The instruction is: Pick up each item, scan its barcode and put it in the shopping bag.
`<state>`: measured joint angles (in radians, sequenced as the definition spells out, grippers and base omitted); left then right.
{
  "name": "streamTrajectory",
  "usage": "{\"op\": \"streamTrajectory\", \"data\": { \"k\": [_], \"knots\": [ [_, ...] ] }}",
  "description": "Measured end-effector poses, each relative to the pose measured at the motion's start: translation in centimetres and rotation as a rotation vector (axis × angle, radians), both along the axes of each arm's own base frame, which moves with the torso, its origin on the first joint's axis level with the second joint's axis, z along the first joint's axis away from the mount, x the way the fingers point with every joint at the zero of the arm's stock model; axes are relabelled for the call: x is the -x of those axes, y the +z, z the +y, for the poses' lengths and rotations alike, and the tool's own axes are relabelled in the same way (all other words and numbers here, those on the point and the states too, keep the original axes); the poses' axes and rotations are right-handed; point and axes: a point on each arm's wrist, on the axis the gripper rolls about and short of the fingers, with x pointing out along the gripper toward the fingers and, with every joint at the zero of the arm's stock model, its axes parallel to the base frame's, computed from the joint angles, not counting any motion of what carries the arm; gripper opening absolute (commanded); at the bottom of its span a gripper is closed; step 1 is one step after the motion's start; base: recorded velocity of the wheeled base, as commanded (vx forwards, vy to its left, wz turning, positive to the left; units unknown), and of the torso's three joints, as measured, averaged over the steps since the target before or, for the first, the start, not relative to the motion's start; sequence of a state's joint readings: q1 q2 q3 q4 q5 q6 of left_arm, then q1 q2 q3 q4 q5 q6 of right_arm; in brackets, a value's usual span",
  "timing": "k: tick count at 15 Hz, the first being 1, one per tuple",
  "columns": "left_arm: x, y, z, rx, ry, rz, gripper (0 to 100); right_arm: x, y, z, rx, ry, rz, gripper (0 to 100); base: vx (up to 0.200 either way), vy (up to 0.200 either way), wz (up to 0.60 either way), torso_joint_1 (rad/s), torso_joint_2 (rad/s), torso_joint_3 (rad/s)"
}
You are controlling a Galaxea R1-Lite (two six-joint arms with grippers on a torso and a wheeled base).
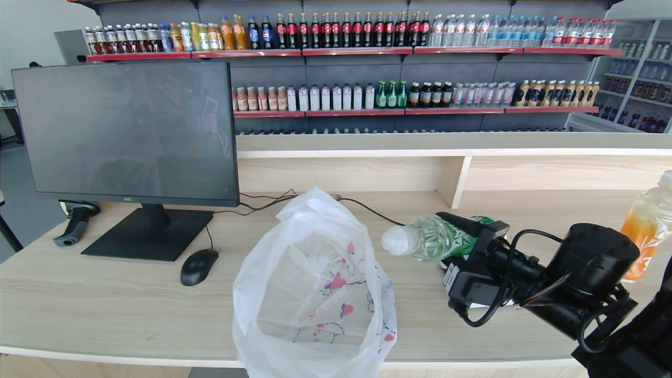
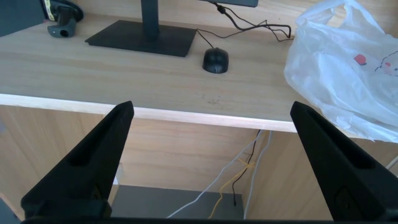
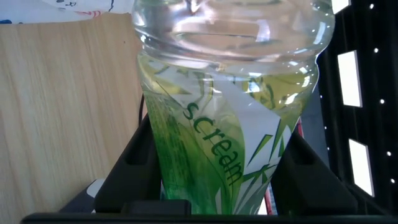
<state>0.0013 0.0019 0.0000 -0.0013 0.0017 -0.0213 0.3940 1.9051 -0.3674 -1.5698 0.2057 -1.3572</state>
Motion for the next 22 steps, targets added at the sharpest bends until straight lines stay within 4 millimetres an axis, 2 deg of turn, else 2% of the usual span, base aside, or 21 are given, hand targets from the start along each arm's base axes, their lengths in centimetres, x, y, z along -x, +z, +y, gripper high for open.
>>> {"op": "streamTrajectory", "data": {
  "k": [9,14,17,22],
  "knots": [
    [0.0,0.0,0.0,-0.001,0.000,0.000,100,0.4,1.2,-0.2,-0.021,-0.003,-0.036,0,0.000,0.000,0.00,0.000,0.00,0.000],
    [0.0,0.0,0.0,-0.001,0.000,0.000,100,1.6,1.8,-0.7,-0.070,0.001,-0.014,0,0.000,0.000,0.00,0.000,0.00,0.000],
    [0.0,0.0,0.0,-0.002,0.000,0.000,100,2.3,2.5,-0.8,-0.153,0.015,0.013,0,0.000,0.000,0.00,0.000,0.00,0.000],
    [0.0,0.0,0.0,-0.002,-0.001,0.000,100,3.2,3.1,0.2,-0.350,0.084,0.132,0,0.000,0.000,0.00,0.000,0.00,0.000]
  ]
}}
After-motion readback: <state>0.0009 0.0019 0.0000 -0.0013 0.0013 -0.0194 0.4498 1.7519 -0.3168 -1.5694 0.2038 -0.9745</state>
